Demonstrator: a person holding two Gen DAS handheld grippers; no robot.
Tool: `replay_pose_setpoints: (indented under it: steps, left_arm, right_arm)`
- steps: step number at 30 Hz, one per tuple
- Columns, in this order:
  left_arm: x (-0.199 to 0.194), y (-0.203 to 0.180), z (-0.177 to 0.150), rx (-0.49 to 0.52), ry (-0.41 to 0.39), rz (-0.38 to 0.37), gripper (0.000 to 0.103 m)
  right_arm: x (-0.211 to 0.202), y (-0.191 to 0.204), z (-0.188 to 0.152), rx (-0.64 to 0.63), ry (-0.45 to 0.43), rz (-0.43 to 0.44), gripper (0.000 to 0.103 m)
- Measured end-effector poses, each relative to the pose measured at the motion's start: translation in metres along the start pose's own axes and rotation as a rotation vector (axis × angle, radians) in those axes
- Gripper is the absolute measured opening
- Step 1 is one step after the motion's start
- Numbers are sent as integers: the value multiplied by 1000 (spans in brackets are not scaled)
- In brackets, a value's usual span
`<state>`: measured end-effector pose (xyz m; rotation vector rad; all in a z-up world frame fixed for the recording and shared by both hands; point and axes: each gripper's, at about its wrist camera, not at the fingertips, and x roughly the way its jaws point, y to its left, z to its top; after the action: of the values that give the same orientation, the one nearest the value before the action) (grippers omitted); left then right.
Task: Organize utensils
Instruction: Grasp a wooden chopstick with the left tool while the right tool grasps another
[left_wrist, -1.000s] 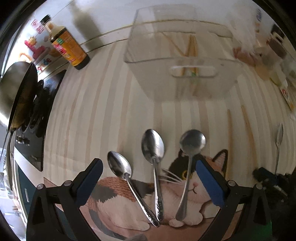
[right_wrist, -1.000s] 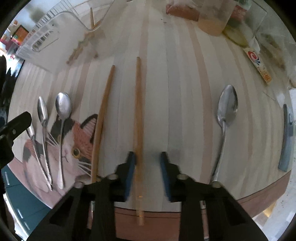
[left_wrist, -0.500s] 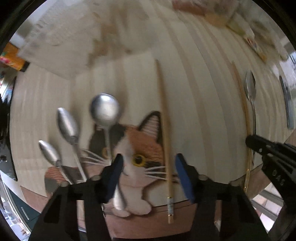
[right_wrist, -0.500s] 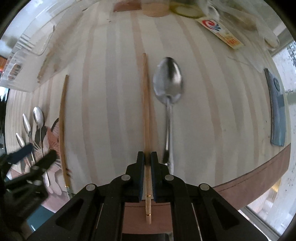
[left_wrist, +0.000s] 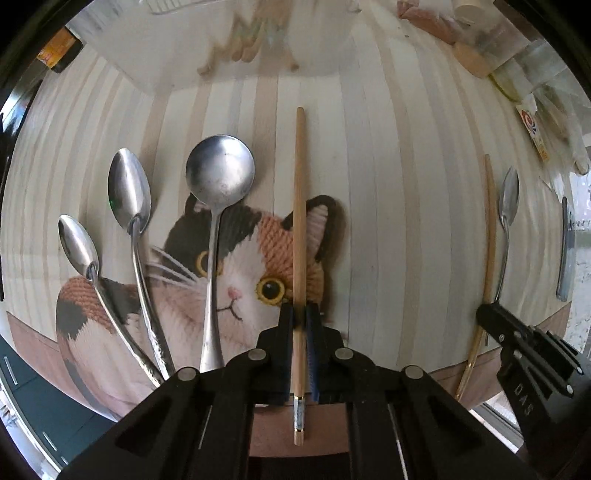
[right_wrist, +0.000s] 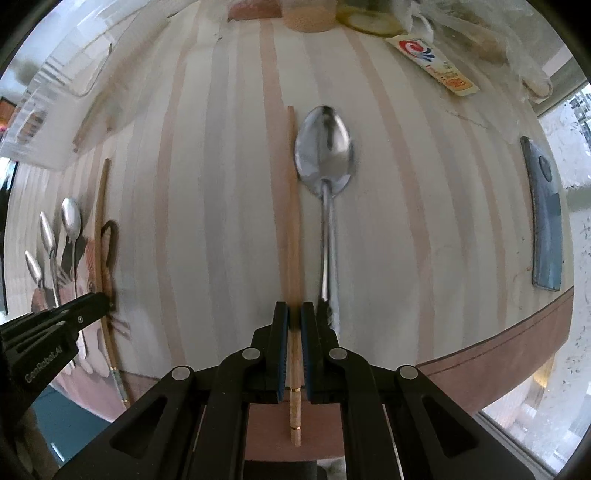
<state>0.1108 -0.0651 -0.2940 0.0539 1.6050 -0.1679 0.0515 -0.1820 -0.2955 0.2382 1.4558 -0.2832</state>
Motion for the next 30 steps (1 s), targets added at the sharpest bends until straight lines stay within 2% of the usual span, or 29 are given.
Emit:
replay_pose_setpoints:
  steps: [3,5,10,14,17,20,30]
  left_arm:
    - [-2,-1,2,19,6,11,7]
    - [-1,-5,6,51,7,23,8]
    - [1,-11,2,104,7,43,8]
    - [0,-15,-3,107,4,50,8]
    - [3,-21,14,104,1,52,6]
    - [0,-14,14,91,-3,46,5]
    - [-1,-7,14,105,0,41,7]
  right_arm:
    - [1,2,-7,-26,20,9,7]
    - [2,7,-10,-75,37,-17,7]
    - [4,6,1,-57,66,-26,9]
    - [14,29,17,-73,58,-47,9]
    - [14,40,22,-90,50,-63,9]
    - [17,52,25,-99,46,-72,8]
    - [22,53,27,-101,60,-58,8]
